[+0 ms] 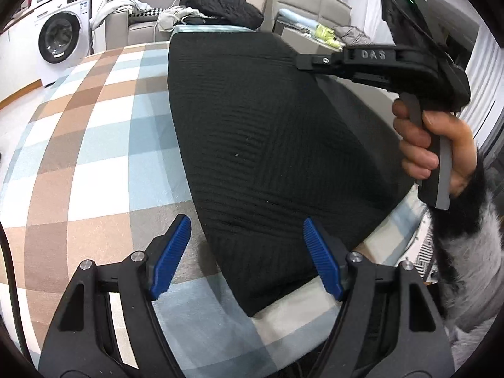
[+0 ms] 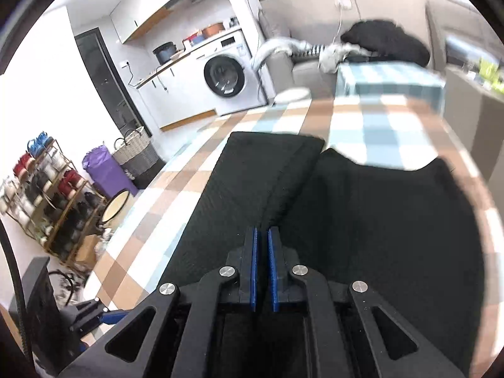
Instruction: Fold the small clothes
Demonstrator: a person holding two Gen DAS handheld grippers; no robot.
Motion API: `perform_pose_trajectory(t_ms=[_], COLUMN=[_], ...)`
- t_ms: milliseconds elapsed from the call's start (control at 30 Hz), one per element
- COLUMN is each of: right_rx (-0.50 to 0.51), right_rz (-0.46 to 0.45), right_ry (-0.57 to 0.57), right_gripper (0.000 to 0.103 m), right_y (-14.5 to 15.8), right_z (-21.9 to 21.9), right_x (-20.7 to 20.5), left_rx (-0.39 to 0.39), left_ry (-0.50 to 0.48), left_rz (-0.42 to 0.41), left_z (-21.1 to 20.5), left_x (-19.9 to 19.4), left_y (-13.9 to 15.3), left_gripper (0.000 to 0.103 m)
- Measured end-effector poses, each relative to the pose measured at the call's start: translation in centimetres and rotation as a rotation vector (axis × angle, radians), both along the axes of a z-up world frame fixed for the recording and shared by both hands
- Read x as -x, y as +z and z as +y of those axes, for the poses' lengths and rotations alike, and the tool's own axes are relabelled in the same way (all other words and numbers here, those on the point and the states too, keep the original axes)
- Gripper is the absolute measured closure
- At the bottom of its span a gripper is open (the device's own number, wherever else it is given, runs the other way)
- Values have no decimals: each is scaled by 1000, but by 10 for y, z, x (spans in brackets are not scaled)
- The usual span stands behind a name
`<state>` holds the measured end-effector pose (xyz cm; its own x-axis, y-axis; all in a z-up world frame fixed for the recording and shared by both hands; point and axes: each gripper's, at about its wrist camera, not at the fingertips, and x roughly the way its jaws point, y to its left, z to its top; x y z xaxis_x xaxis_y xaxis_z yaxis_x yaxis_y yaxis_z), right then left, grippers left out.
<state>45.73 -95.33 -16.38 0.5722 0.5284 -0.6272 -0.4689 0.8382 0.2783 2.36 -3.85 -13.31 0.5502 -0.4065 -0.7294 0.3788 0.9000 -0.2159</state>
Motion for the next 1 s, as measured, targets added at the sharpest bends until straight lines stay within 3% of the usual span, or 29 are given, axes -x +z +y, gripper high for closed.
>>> perform_pose_trajectory(t_ms=[167,300,467,533,667,733,767,833,900,1000], right_rx=[118,56,-65,-99,-50,-33,6,26,19,57], right_rz=[58,164,213,235,244,240,221,156,30,-4], right_ry=[-110,-91,-15,22,19,18,29,60,48,-26], right_gripper=[99,98,68,67,69,82,94,96,96,96], right_y=[-30,-51,-50,-53,-63,-65,-63,-53,-35,-26], right_z=[-3,-7,-20,-18,-2,5,12,19,17,8], right_x=[-21,-31,-6,1,-7,-14,-13,-1,16,21], left_rx=[-23,-19,-1,4,4,2,1,-1,-7,-5], left_ry=[-6,6,22,26,31,31,32,27,28,18], left_rz=[26,29,32,34,38,36,31,28,25,32], left_z=[-4,-2,5,7,6,6,5,5,4,3], left_x=[-4,-6,-9,-10,-9,-8,-7,-5,-4,-6], left_y=[-8,-8,-8,-8,-8,-8,-7,-6,-5,-7], left_gripper=[31,31,31,31,31,31,31,31,31,31])
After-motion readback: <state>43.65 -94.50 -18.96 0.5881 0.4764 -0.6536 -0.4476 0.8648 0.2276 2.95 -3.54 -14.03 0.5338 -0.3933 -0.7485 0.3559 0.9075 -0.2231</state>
